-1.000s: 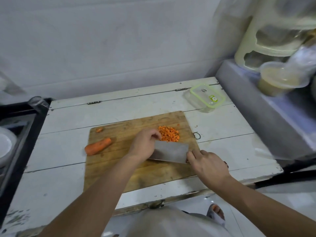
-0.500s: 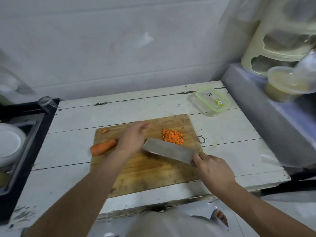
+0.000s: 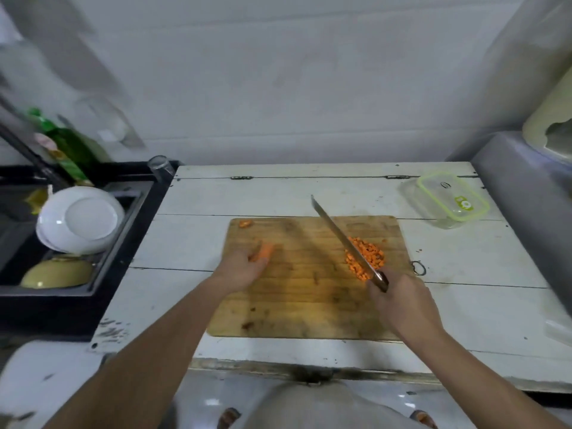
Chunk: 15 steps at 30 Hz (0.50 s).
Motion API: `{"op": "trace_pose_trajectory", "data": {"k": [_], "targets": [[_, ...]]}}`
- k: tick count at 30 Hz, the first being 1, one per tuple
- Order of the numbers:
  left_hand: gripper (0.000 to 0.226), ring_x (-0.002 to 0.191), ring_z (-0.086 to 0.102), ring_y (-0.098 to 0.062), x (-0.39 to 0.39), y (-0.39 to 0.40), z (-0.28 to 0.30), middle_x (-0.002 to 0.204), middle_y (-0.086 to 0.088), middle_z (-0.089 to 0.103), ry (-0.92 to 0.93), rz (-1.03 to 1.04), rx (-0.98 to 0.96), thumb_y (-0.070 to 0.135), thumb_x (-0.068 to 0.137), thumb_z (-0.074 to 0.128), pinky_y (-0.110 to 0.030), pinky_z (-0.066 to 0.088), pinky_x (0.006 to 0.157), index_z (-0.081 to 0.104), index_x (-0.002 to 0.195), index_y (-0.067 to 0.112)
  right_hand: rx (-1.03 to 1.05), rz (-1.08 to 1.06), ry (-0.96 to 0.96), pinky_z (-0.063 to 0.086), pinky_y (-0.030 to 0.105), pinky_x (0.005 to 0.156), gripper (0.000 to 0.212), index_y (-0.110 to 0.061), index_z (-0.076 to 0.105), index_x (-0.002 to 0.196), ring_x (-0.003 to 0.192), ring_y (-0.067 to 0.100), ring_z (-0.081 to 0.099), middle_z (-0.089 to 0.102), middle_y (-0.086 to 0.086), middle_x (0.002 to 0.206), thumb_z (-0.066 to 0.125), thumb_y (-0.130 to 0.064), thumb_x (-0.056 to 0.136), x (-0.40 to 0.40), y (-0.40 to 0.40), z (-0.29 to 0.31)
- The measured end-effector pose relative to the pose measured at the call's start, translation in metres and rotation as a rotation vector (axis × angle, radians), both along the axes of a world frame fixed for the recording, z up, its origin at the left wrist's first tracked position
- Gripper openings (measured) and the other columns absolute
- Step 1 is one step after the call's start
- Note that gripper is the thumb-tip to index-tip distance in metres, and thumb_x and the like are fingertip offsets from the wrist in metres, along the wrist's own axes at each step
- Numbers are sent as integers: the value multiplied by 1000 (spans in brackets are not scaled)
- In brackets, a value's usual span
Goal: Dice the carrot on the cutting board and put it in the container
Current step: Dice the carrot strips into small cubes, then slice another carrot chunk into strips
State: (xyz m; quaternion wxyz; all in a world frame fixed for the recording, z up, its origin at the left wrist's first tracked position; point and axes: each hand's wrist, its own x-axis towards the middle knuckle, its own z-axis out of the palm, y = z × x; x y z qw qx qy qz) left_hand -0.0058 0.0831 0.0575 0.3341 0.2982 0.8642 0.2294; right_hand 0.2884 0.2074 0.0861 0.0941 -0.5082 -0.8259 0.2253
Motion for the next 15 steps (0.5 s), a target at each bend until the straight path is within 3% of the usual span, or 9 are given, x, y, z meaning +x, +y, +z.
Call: {"op": "trace_pose_trajectory", "data": {"k": [2, 4, 6, 8, 9, 11, 13, 15], "targets": [[42, 84, 69, -22, 30, -2, 9, 89, -5, 74, -543, 296, 221, 54, 96, 62, -31, 50, 72, 72, 107, 15, -47, -14, 22, 46, 34, 57, 14, -21, 65, 92, 68, 25, 60, 63, -1, 70, 62, -34, 95, -2, 0, 1], [33, 97, 70, -25, 52, -6, 9, 103, -10, 76, -924, 494, 379, 34, 103, 56, -33, 49, 77, 64, 125, 10, -98, -30, 32, 53, 38, 62, 20, -20, 63, 89, 68, 23, 61, 64, -3, 70, 61, -40, 94, -3, 1, -2], [31, 117, 66, -29, 66, -11, 1, 124, -16, 70, -1123, 591, 436, 25, 104, 56, -36, 53, 92, 58, 131, 8, -158, -45, 62, 56, 41, 66, 25, -23, 62, 88, 70, 20, 62, 64, -8, 73, 58, -47, 91, -6, -3, -2], [37, 118, 66, -33, 75, -10, -4, 132, -20, 64, -1185, 631, 485, 19, 102, 62, -42, 58, 93, 52, 134, 5, -218, -51, 159, 52, 34, 64, 10, -32, 62, 101, 74, 12, 62, 64, -13, 81, 60, -39, 95, -9, -9, 0], [39, 115, 66, -31, 78, -7, -4, 132, -18, 63, -1096, 617, 471, 19, 100, 64, -42, 60, 90, 51, 135, 5, -234, -42, 190, 48, 30, 60, 19, -32, 63, 116, 75, 8, 61, 64, -14, 86, 61, -31, 97, -10, -11, 2], [34, 104, 66, -18, 83, -1, -5, 124, -5, 65, -661, 487, 326, 27, 99, 67, -36, 59, 84, 55, 128, 14, -238, -5, 195, 41, 22, 56, 27, -27, 62, 127, 73, 6, 58, 62, -15, 85, 59, -27, 100, -9, -12, 2], [26, 92, 63, -6, 86, 1, -7, 110, 8, 66, -210, 280, 168, 40, 98, 66, -28, 53, 76, 57, 116, 23, -268, -9, 170, 47, 27, 54, 22, -25, 64, 119, 63, 12, 59, 59, -13, 73, 55, -34, 101, -9, -10, 4], [26, 85, 64, -7, 85, 0, -8, 103, 8, 67, -56, 121, 43, 48, 97, 62, -27, 51, 67, 58, 112, 26, -298, -26, 164, 56, 39, 55, 23, -23, 64, 104, 58, 20, 61, 60, -7, 66, 50, -41, 102, -9, -10, 7]]}}
